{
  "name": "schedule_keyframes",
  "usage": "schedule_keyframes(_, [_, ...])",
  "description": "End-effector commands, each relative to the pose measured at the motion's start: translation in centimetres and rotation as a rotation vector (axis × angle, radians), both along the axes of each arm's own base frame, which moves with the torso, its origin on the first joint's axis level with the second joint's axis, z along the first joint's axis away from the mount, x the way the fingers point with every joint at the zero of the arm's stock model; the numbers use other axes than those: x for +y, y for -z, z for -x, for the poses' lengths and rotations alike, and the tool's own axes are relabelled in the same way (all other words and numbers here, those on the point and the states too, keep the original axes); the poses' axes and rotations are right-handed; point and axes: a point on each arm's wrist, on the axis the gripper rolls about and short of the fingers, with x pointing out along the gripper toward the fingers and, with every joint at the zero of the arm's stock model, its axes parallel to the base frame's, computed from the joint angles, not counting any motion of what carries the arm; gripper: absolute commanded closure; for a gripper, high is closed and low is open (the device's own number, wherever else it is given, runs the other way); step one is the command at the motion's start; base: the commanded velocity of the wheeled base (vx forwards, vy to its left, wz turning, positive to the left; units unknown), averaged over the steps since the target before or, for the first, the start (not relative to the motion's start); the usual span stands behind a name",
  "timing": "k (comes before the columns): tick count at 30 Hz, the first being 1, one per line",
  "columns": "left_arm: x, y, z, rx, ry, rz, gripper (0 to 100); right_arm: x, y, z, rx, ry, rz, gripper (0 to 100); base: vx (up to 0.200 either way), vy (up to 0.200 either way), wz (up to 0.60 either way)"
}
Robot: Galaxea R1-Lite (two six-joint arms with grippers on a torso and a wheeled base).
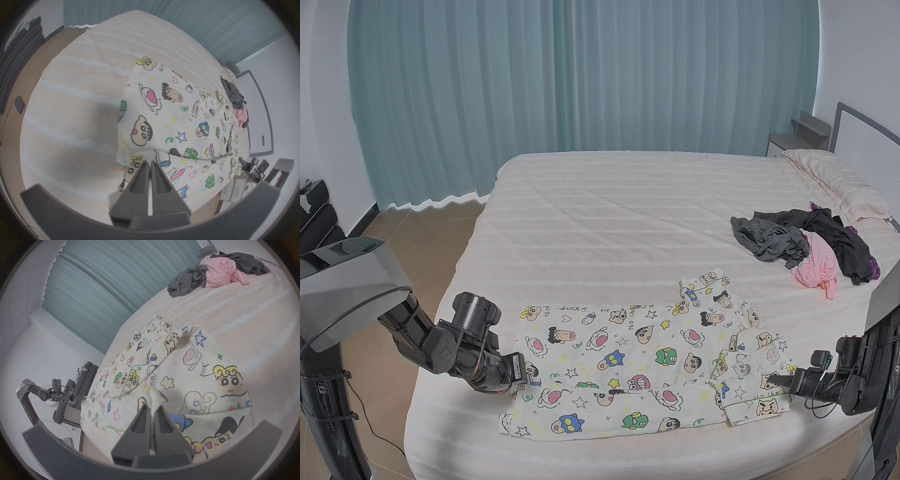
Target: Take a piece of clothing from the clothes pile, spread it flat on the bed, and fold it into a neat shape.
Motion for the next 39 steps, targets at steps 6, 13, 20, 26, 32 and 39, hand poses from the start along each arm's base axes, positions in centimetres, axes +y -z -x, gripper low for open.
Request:
schedule_keyframes(6, [0.7,0.4,-0.8,0.008,-0.065,0.005,100,0.1,-0.1,-0.2,-0.011,-0.004,0.007,100,0.0,0.0,0.0])
schedule_keyframes(13, [0.6,0.3,-0.9,0.002,-0.065,0.003,100,0.2,0.2,-0.9,-0.032,-0.011,0.015,100,0.0,0.0,0.0])
schedule_keyframes(20, [0.6,1.0,-1.3,-0.007,-0.103,-0.063,100,0.4,0.0,-1.2,-0.028,-0.005,-0.002,100,0.0,0.0,0.0])
schedule_keyframes(26, [0.5,1.0,-1.4,-0.01,-0.099,-0.067,100,0.5,0.1,-1.3,-0.023,0.01,0.012,100,0.0,0.0,0.0])
schedule_keyframes(32, [0.3,0.8,-1.6,-0.021,-0.097,-0.062,100,0.6,0.2,-1.3,-0.023,0.005,0.012,100,0.0,0.0,0.0])
schedule_keyframes(39, [0.4,0.8,-1.6,-0.017,-0.1,-0.06,0,0.6,0.2,-1.3,-0.022,0.006,0.013,0,0.0,0.0,0.0])
